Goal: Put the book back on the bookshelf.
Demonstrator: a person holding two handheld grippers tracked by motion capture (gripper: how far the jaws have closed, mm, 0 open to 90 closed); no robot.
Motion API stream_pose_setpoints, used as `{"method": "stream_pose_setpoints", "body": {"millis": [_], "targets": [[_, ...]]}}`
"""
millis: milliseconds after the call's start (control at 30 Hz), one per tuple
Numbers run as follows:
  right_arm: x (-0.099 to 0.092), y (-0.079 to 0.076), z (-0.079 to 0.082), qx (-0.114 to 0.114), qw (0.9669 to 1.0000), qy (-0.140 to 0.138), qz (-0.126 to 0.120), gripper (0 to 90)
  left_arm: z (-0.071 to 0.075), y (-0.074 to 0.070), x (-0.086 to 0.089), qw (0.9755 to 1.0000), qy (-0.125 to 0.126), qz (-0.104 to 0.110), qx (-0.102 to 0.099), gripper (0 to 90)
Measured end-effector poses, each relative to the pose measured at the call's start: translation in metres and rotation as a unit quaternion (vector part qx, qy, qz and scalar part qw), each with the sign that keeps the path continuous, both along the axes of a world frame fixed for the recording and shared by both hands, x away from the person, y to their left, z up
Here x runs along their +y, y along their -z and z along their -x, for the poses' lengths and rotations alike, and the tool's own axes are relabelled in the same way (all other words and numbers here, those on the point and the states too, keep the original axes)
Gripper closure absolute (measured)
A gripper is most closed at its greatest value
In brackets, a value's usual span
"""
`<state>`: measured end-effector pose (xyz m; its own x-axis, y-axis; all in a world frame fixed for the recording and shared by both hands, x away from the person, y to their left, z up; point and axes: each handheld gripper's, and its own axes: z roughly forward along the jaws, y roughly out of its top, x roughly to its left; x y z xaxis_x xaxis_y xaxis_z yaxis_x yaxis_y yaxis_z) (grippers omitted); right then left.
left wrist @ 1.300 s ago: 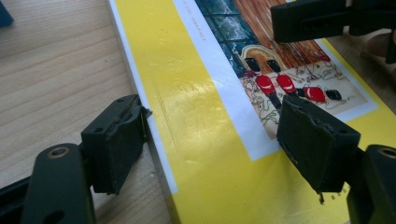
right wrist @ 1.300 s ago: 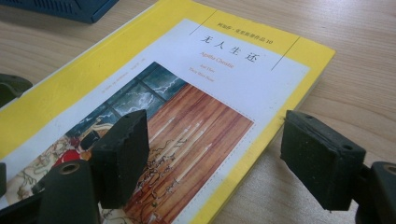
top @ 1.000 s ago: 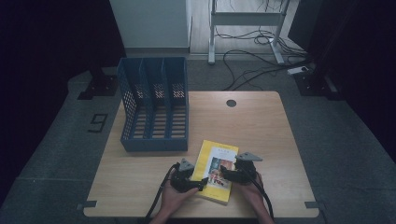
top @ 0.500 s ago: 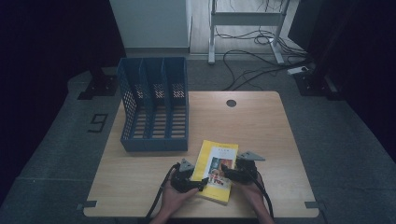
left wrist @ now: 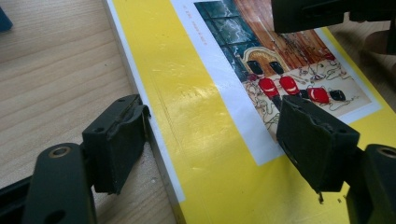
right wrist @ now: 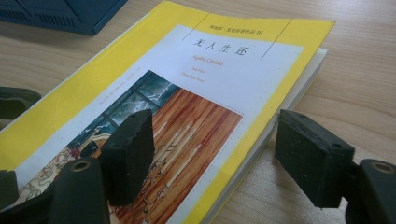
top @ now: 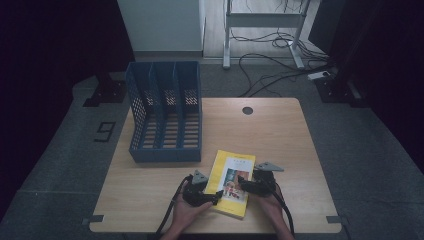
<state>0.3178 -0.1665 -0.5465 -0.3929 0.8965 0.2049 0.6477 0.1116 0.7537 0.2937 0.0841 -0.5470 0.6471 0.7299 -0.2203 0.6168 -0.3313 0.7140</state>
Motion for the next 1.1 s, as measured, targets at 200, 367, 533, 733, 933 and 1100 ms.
{"method": "stream_pose_setpoints", "body": {"millis": [200,367,533,733,933,1100], "targets": [[0.000,0.003,-0.004,0.015,0.9998,0.000,-0.011,21.6,0.000,0.000,0.000,1.0000,-0.001,0.000,-0.001,23.3],[0.001,0.001,-0.001,0.011,0.9999,-0.001,-0.006,25.4,0.000,0.000,0.000,1.0000,-0.001,0.001,-0.002,23.2],[0.000,-0.005,0.002,-0.003,0.9999,-0.006,-0.013,30.0,0.000,0.001,0.000,1.0000,-0.002,0.002,-0.003,23.0],[-0.003,-0.018,0.008,-0.023,0.9975,-0.025,-0.062,37.9,0.000,0.001,0.000,1.0000,-0.002,0.003,-0.003,23.0],[0.005,-0.023,0.013,-0.048,0.9973,-0.040,-0.039,41.3,0.000,0.001,0.000,1.0000,-0.001,0.006,-0.002,23.0],[0.003,-0.027,0.014,-0.063,0.9958,-0.045,-0.050,46.8,0.000,0.001,0.001,1.0000,0.000,0.008,0.000,22.9]]}}
